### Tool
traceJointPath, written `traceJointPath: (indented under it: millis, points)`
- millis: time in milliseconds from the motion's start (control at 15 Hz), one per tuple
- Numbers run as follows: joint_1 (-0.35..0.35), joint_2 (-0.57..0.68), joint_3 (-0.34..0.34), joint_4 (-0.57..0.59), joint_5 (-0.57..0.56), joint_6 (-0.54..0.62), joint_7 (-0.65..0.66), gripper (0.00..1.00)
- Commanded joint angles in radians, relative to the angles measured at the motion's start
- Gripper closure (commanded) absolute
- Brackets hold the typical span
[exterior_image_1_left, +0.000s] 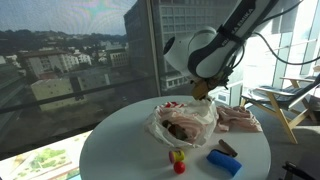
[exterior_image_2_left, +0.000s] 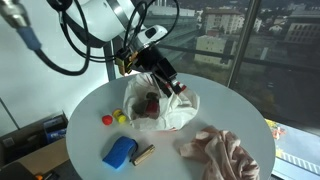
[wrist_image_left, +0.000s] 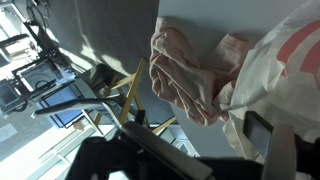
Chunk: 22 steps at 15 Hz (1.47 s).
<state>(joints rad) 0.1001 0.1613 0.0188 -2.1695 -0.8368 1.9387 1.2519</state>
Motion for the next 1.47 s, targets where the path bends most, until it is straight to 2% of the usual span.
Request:
traceJointPath:
  millis: [0,333,533,1067,1400]
  points:
    - [-0.054,-0.118,-0.011,-0.089,0.113,0.142,-0.014,0.00]
    - [-0.104,-0.240,-0.043,-0.181,0.295,0.332,-0.070,0.00]
    - [-0.124,-0.279,-0.053,-0.201,0.320,0.330,-0.084,0.00]
    - [-0.139,-0.241,-0.037,-0.182,0.295,0.301,-0.059,0.00]
    - [-0.159,-0.117,-0.067,-0.120,0.360,0.352,-0.060,0.00]
